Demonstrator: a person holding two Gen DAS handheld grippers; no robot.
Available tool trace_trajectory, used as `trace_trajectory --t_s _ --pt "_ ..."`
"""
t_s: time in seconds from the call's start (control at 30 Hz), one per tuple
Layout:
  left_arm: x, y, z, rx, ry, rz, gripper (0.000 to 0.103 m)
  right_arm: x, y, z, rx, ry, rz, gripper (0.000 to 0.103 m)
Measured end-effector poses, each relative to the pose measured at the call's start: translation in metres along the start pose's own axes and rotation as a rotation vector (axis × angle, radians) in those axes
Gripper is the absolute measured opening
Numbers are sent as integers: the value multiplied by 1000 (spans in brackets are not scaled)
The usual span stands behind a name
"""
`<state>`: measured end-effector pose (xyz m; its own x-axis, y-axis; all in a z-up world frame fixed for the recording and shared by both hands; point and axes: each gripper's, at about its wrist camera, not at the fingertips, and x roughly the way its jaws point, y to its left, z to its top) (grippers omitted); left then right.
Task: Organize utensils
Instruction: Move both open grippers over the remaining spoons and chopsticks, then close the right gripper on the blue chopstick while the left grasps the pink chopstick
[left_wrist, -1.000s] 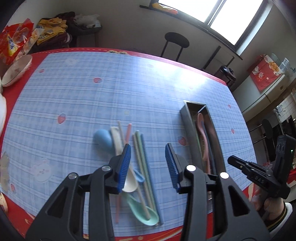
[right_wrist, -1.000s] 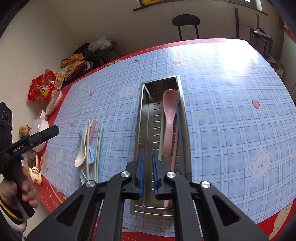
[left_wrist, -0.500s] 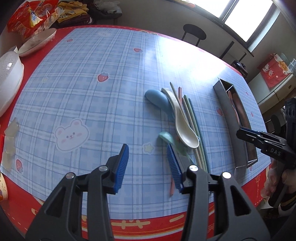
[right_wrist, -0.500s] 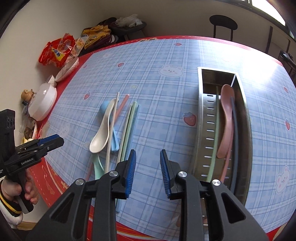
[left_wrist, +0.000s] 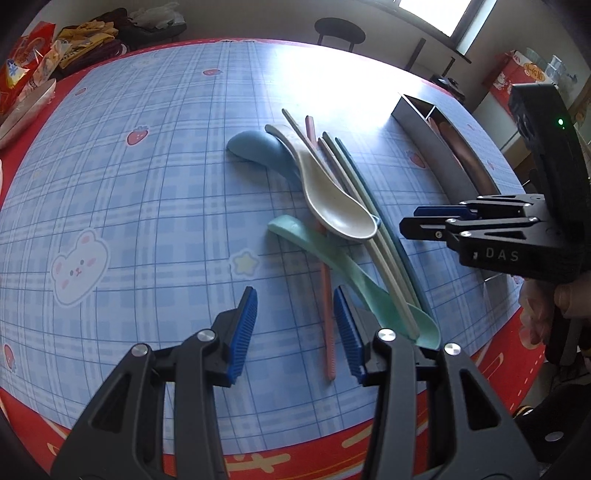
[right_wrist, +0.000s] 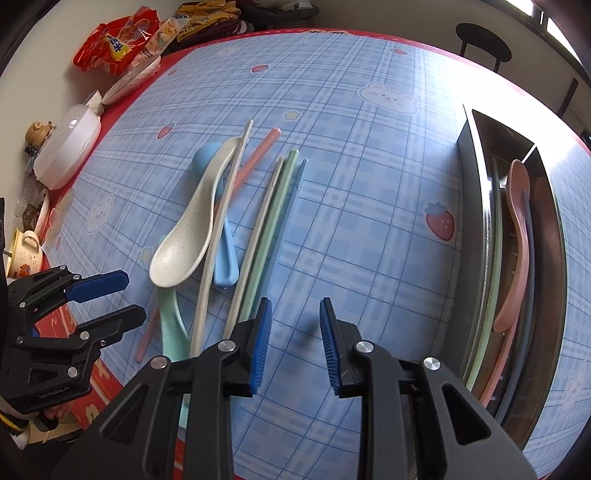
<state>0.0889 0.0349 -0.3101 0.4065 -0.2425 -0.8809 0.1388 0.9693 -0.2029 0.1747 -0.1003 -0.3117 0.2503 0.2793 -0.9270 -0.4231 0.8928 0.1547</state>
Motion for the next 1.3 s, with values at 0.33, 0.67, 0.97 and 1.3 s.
trace_trajectory --t_s 0.33,0.67,0.97,1.3 --pt "2 0 4 -11 9 -16 45 2 10 5 -22 -1 5 27" --pt "3 0 8 -17 9 -12 45 3 22 4 -70 3 -6 28" --pt "5 0 8 -14 11 -12 44 1 19 3 -85 13 -54 28" --pt "8 -2 8 -12 13 0 44 1 21 0 -96 20 -89 7"
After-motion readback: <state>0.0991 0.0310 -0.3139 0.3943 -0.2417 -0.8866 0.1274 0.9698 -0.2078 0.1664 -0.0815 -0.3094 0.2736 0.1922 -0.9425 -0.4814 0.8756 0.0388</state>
